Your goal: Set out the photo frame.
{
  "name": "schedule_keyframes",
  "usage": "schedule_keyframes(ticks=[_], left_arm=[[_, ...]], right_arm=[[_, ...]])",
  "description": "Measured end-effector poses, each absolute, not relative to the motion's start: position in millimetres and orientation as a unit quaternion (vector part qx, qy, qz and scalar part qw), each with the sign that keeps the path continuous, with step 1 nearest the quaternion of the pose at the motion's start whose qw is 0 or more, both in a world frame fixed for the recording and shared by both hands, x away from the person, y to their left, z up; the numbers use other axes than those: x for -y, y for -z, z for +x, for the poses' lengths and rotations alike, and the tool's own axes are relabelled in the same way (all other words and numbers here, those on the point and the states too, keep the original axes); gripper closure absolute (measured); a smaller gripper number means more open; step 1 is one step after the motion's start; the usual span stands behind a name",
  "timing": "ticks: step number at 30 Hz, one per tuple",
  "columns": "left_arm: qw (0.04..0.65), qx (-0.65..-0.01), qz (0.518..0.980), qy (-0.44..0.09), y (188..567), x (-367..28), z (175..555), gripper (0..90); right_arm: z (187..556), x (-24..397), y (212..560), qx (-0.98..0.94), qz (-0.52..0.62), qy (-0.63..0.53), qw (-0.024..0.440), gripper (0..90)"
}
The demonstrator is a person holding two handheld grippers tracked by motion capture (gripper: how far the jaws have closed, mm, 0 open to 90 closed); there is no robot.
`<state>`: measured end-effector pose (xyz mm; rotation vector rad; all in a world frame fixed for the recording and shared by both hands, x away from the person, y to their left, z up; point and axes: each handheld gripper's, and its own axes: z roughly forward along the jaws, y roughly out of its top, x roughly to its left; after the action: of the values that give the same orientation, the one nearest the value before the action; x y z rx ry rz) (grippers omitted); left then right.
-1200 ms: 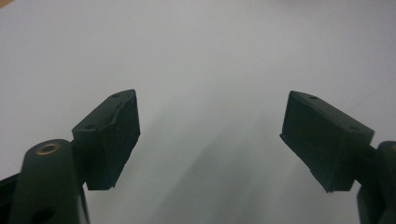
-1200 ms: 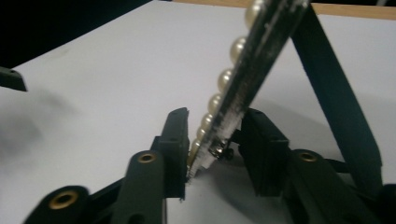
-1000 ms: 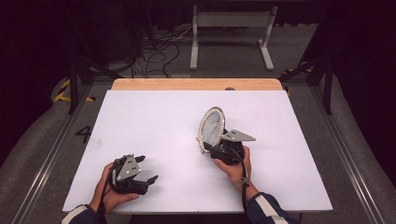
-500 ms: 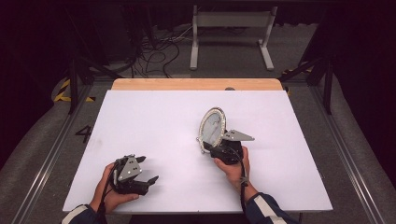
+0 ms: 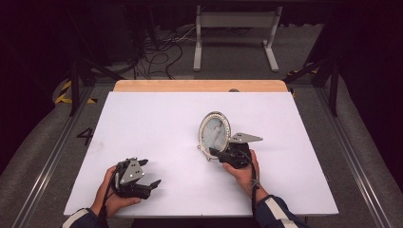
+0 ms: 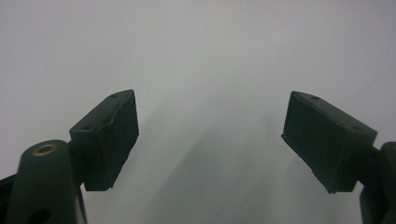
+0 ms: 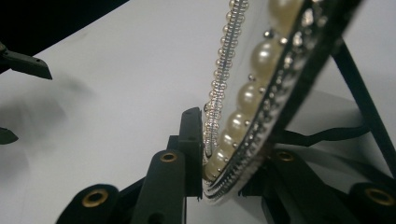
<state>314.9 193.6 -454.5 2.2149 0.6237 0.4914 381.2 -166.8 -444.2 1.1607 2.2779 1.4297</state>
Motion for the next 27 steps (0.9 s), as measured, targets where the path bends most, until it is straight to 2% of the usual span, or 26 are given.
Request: schedule_keyframes(ticks=[4,10,12,13,27], left_arm=[[0.382,-0.245,0.87,-0.193,454,-194,315,18.9],[0.376,-0.241,0.873,-0.196,455,-193,315,18.8],[0.375,-0.24,0.874,-0.195,455,-192,315,18.8],[0.373,-0.237,0.876,-0.194,456,-191,315,18.7],[0.369,-0.233,0.879,-0.192,456,-190,315,18.4]], right_arm=[[382,166,445,-0.772,0.394,-0.488,0.106,70.7],[383,154,453,-0.774,0.394,-0.481,0.119,72.2],[384,154,455,-0.774,0.395,-0.48,0.118,72.7],[385,153,458,-0.774,0.399,-0.478,0.116,75.7],[385,159,456,-0.783,0.393,-0.473,0.097,77.5]])
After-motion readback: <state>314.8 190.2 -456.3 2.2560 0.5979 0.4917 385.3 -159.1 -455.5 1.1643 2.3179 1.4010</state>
